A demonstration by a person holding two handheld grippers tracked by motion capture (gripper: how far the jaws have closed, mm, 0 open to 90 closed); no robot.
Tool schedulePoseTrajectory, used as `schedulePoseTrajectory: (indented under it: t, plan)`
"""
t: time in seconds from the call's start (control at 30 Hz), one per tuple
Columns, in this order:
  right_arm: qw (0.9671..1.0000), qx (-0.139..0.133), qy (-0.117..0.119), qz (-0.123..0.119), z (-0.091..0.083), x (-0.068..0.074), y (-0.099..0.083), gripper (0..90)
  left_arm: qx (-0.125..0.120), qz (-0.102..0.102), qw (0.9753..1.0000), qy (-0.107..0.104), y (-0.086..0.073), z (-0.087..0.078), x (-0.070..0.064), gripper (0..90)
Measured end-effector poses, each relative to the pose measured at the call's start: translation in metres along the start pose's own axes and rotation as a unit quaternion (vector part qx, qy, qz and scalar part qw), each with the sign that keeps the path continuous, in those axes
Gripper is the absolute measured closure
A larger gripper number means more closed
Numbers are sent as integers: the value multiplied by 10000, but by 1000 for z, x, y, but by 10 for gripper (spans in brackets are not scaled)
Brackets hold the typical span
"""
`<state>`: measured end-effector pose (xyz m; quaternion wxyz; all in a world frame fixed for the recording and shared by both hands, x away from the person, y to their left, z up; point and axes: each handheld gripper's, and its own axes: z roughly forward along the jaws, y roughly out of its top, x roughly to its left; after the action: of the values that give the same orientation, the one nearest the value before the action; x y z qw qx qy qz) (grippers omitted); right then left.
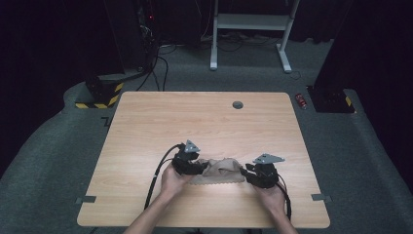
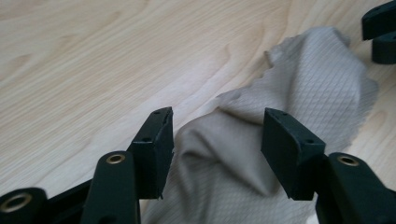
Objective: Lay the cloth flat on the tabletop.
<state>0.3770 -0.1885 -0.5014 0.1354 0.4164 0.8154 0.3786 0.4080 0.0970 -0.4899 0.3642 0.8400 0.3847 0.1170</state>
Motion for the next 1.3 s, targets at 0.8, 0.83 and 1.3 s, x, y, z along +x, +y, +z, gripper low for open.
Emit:
schedulePoseTrajectory:
  t: [0.8,0.83,1.3]
  plan:
    - [9983,307,-196,-455,7,11,-9,898,426,588,9972,153,5,0,-4,900]
    - [9983,307,-196,-455,7,11,-9,898,426,588,9972,153,5,0,-4,900]
    - [9986,78,84,-513,3,21,-5,802,464,379,9982,28,3,13,-1,619]
